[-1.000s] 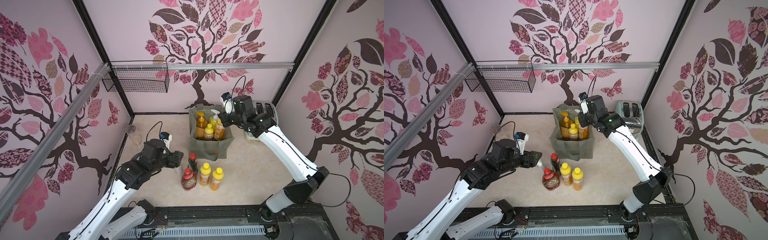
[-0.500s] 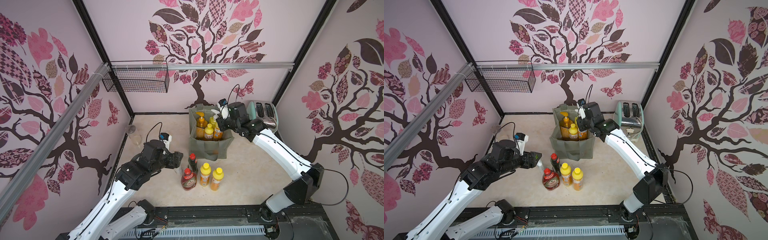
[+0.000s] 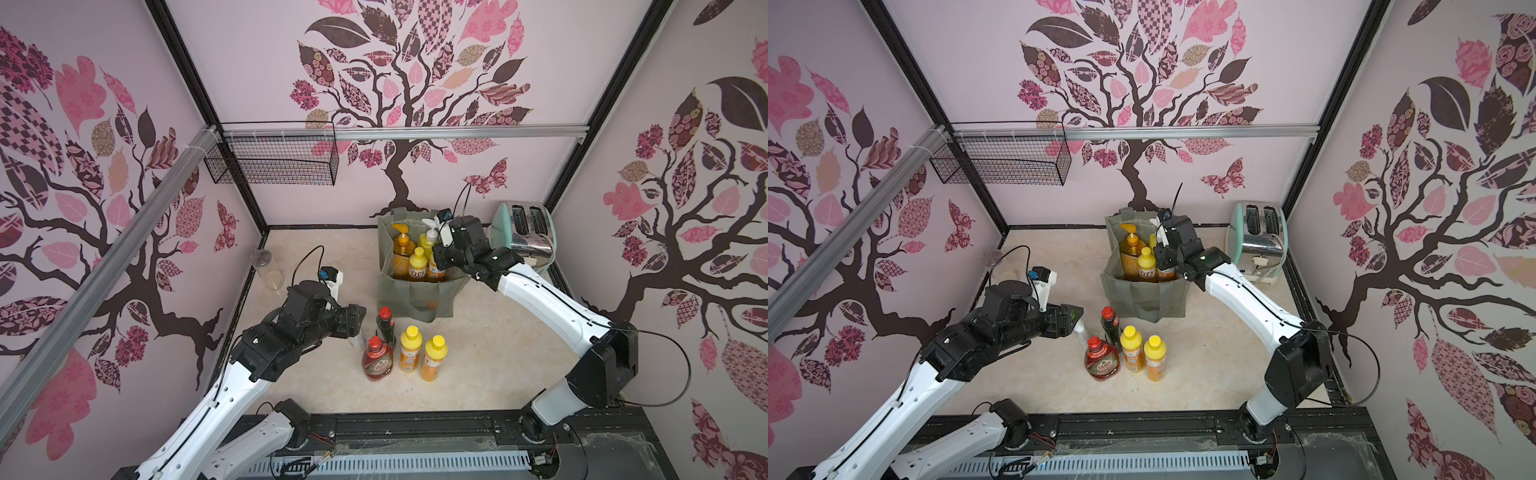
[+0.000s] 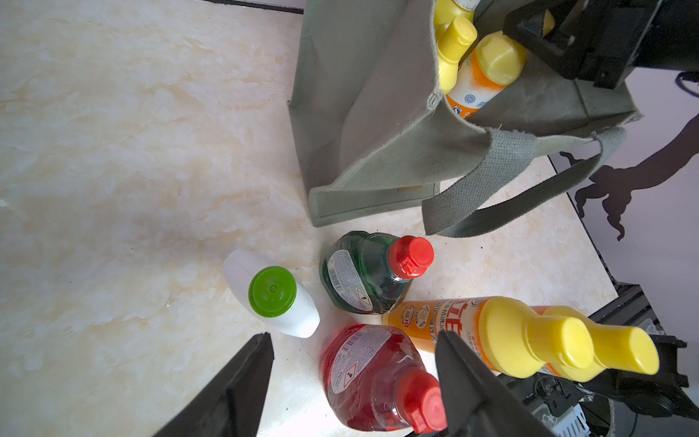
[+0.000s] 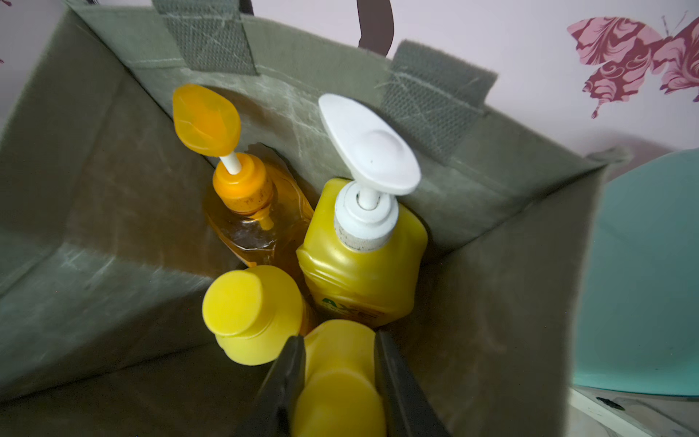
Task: Pack dish soap into the shopping bag
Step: Place the bottle of dish soap in the shopping bag, then pick up the bottle of dish soap at the center of the board.
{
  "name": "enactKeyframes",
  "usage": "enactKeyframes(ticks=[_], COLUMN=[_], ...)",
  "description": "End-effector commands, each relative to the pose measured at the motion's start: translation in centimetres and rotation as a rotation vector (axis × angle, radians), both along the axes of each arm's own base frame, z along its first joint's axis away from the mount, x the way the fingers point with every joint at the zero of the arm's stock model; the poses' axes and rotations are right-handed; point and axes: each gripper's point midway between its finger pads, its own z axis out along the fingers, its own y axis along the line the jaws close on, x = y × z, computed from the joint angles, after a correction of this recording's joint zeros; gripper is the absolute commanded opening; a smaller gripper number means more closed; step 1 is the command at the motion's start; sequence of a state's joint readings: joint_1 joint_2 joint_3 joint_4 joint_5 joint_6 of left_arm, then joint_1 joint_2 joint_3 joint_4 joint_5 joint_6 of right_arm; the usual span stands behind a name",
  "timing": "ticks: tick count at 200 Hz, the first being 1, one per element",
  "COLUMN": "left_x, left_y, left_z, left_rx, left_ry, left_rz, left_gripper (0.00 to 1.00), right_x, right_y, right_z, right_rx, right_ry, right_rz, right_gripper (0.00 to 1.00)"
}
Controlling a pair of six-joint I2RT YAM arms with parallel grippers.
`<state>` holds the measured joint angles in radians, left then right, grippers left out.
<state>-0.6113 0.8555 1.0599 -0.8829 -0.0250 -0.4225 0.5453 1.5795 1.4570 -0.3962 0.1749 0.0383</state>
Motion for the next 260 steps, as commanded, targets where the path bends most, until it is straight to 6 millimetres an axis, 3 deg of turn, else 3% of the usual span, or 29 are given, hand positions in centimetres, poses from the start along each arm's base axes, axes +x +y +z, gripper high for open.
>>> enactKeyframes(ticks=[1,45,54,75,84,108,137,165,193,219,260], left_x=[0.1,0.1,0.1,0.0,0.0,0.0,0.0,0.1,0.2,-0.2,-1.9], left_y=[0.0,0.0,0.0,0.0,0.0,-0.1,-0.4,-0.7,-0.8,0.3,2.6], left_z=[0.0,-0.1,-0.1,-0.1,-0.1,0.2,0.8,1.3,1.5,1.6,4.1], left_rx=[-0.003,-0.005,-0.003,-0.005,-0.006,-0.012,-0.022,-0.035,-0.034,-0.003,-0.067], left_ry=[-0.012,-0.010,-0.009,-0.008,-0.008,-0.011,-0.015,-0.017,-0.022,-0.056,-0.214], left_rz=[0.008,0.007,0.007,0.006,0.004,0.000,-0.007,-0.019,-0.025,-0.011,0.028], left_gripper=[0.74,0.73,0.73,0.73,0.73,0.73,0.73,0.73,0.73,0.73,0.76], right_x=[1.7,2.3,2.4,2.4,2.4,2.0,0.6,-2.0,-6.0,-10.8,-17.7], right_y=[0.1,-0.6,-0.9,-1.2,-1.2,-1.2,-1.5,-2.3,-2.3,-2.1,-2.9], right_z=[3.7,2.0,1.6,1.1,1.3,3.2,8.1,13.3,15.5,14.3,9.1], right_rx=[0.081,0.095,0.099,0.109,0.112,0.132,0.175,0.222,0.254,0.305,0.329], right_ry=[-0.128,-0.100,-0.094,-0.080,-0.080,-0.097,-0.146,-0.186,-0.139,-0.055,0.114], right_rz=[-0.044,-0.074,-0.081,-0.087,-0.087,-0.075,-0.056,-0.024,0.070,0.191,0.302], right_gripper=[0.00,0.02,0.10,0.43,0.52,0.65,0.76,0.84,0.84,0.85,0.77])
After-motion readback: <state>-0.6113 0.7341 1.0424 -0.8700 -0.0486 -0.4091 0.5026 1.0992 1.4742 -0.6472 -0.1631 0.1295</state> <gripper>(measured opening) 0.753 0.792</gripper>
